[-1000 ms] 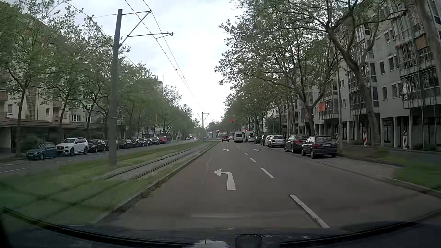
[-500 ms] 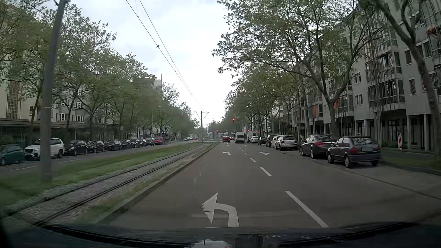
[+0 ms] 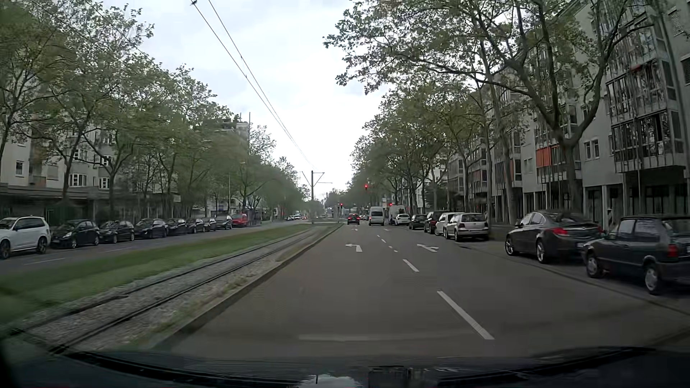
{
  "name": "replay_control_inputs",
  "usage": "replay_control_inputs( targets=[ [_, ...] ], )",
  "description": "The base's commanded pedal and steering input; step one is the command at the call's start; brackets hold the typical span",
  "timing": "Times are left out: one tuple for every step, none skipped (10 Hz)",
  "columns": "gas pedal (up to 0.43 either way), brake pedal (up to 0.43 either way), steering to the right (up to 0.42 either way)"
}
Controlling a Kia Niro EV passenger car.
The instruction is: Follow the waypoints while adhering to traffic rules and regulations
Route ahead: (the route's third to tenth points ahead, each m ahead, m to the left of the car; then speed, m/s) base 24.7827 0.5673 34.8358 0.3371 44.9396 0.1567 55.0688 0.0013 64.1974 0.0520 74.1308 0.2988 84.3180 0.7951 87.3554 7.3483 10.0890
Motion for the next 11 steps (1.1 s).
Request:
replay_control_inputs(
  targets=[
    [0.000,0.110,0.000],
    [0.000,0.122,0.000],
    [0.000,0.122,0.000],
    [0.000,0.128,0.000],
    [0.000,0.134,0.000],
    [0.000,0.134,0.000],
    [0.000,0.140,0.000],
    [0.000,0.140,0.000],
    [0.000,0.146,0.000],
    [0.000,0.152,-0.001],
    [0.000,0.159,-0.001]
  ],
)
